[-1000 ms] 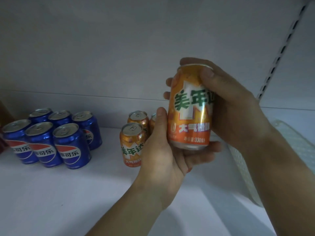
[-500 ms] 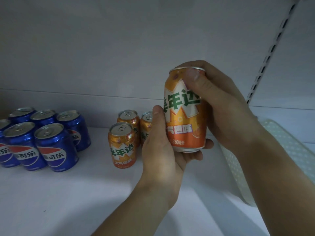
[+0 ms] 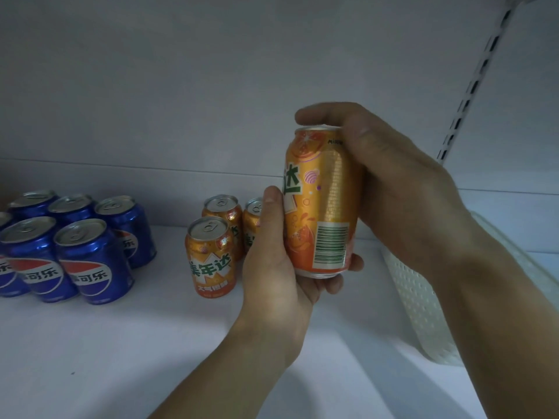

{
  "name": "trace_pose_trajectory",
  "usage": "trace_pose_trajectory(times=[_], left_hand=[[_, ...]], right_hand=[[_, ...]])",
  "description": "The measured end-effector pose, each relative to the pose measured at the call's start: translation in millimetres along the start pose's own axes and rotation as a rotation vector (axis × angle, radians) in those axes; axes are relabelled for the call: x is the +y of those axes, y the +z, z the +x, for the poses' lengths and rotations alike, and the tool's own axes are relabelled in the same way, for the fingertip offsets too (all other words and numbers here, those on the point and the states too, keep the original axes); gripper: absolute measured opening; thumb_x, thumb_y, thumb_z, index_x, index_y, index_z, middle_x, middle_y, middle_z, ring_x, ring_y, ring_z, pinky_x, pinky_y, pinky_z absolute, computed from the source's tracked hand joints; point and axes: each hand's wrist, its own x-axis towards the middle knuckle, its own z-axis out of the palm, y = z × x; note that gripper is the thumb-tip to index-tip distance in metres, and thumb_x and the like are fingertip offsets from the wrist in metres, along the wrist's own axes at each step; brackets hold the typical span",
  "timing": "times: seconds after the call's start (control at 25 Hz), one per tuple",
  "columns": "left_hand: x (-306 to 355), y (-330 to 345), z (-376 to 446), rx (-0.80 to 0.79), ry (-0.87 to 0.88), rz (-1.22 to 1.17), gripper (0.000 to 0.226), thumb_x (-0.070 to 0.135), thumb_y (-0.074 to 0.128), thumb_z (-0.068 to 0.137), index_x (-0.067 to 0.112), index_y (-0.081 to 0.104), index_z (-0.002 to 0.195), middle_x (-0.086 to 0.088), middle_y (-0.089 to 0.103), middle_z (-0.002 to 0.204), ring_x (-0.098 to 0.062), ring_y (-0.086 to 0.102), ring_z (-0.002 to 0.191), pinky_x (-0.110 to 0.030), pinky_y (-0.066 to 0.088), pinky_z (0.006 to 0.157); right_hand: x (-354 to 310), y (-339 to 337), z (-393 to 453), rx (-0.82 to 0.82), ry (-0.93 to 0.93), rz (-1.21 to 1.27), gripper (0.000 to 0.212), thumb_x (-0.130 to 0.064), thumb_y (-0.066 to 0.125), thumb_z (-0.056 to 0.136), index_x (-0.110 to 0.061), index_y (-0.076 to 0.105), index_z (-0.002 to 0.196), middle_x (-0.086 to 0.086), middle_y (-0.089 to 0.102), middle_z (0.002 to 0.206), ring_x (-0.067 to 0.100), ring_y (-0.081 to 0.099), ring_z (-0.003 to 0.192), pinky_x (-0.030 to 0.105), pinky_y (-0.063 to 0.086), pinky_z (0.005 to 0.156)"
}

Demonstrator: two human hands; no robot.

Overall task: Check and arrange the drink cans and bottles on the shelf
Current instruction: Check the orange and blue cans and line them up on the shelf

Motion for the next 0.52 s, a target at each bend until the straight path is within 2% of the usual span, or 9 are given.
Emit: trace_pose_trajectory(times=[0.12, 0.24, 0.4, 0.52], left_hand=[[-2, 1, 0, 0.017, 0.002, 0.005, 0.056, 0.064, 0.045, 0.078, 0.021, 0.081, 0.085, -0.019, 0.071, 0.086, -0.029, 0.066, 0.057, -0.030, 0.042, 0.058], [0, -1, -1, -0.004, -0.012, 0.009, 0.057, 0.064, 0.044, 0.079, 0.022, 0.081, 0.080, -0.019, 0.071, 0.084, -0.029, 0.066, 0.056, -0.032, 0.040, 0.060], [4, -6, 0, -0.099, -0.077, 0.010, 0.067, 0.066, 0.034, 0.090, 0.017, 0.080, 0.091, -0.021, 0.071, 0.085, -0.030, 0.066, 0.058, -0.028, 0.043, 0.053], [8, -9, 0, -0.099, -0.093, 0.045, 0.069, 0.067, 0.033, 0.090, 0.016, 0.073, 0.112, -0.021, 0.074, 0.100, -0.037, 0.073, 0.079, -0.032, 0.056, 0.057]], right_hand=[[-1, 2, 0, 0.007, -0.010, 0.009, 0.030, -0.034, 0.046, 0.101, -0.021, 0.069, 0.115, 0.001, 0.073, 0.109, 0.018, 0.071, 0.099, 0.037, 0.055, 0.082], [-4, 2, -1, -0.008, -0.015, 0.026, 0.030, -0.033, 0.047, 0.101, -0.021, 0.068, 0.119, -0.003, 0.074, 0.105, 0.014, 0.072, 0.098, 0.031, 0.056, 0.082], [-1, 3, 0, -0.016, 0.067, 0.069, 0.044, -0.042, 0.060, 0.091, -0.032, 0.063, 0.134, -0.008, 0.076, 0.114, 0.015, 0.074, 0.107, 0.039, 0.058, 0.091], [-3, 3, 1, 0.076, 0.029, 0.057, 0.047, -0.038, 0.069, 0.086, -0.029, 0.065, 0.132, 0.004, 0.078, 0.112, 0.022, 0.075, 0.104, 0.046, 0.060, 0.093]])
